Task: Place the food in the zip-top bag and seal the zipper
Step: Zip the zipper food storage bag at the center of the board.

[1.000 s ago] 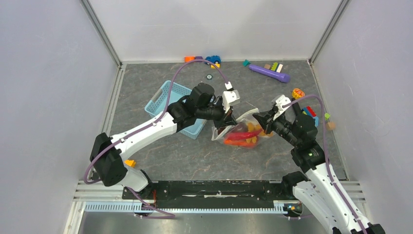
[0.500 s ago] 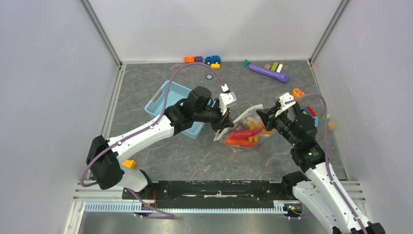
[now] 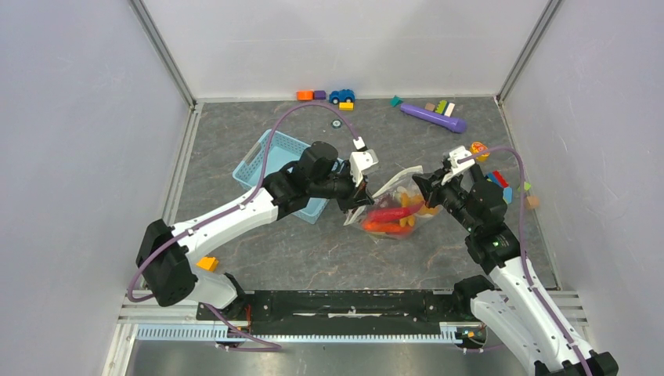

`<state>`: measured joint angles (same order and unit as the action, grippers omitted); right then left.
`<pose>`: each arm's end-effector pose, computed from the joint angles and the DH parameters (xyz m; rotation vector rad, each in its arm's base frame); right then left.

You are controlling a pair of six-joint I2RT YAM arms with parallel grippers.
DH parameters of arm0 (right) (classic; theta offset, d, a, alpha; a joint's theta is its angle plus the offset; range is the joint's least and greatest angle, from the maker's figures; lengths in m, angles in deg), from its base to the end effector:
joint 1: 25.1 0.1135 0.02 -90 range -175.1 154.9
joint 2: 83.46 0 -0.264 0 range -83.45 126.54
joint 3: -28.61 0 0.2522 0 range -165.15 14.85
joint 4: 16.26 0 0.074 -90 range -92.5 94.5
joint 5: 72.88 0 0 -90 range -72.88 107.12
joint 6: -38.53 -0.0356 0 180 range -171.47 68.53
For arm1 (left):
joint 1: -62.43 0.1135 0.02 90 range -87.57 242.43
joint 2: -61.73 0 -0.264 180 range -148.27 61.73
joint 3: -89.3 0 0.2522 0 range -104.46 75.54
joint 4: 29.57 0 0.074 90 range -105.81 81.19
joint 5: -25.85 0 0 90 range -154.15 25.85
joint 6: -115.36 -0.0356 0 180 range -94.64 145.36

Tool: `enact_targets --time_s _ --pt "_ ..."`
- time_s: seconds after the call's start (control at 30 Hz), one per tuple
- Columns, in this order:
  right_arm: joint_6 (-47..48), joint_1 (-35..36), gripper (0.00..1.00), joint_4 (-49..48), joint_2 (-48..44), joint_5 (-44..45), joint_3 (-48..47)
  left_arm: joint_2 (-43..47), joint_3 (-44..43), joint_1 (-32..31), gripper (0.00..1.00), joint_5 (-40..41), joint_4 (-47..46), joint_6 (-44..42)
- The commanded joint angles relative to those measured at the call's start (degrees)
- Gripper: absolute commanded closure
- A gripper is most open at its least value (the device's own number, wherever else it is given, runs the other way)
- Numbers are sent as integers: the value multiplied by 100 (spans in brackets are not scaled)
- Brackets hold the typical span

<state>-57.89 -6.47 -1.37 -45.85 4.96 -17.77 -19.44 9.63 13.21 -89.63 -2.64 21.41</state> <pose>0.1571 0.0609 0.3015 -0.3411 1.6659 0.5059 0.2006 -0.2560 0.3172 1.2109 1.7779 -0.9337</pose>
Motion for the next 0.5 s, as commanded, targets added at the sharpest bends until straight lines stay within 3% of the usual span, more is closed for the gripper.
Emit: enact_targets --time_s 0.0,0.47 --pt "26 -85 100 -493 -2 601 -69 279 119 34 98 60 195 190" --pt "13 -96 100 -490 70 612 -118 411 298 33 98 149 107 245"
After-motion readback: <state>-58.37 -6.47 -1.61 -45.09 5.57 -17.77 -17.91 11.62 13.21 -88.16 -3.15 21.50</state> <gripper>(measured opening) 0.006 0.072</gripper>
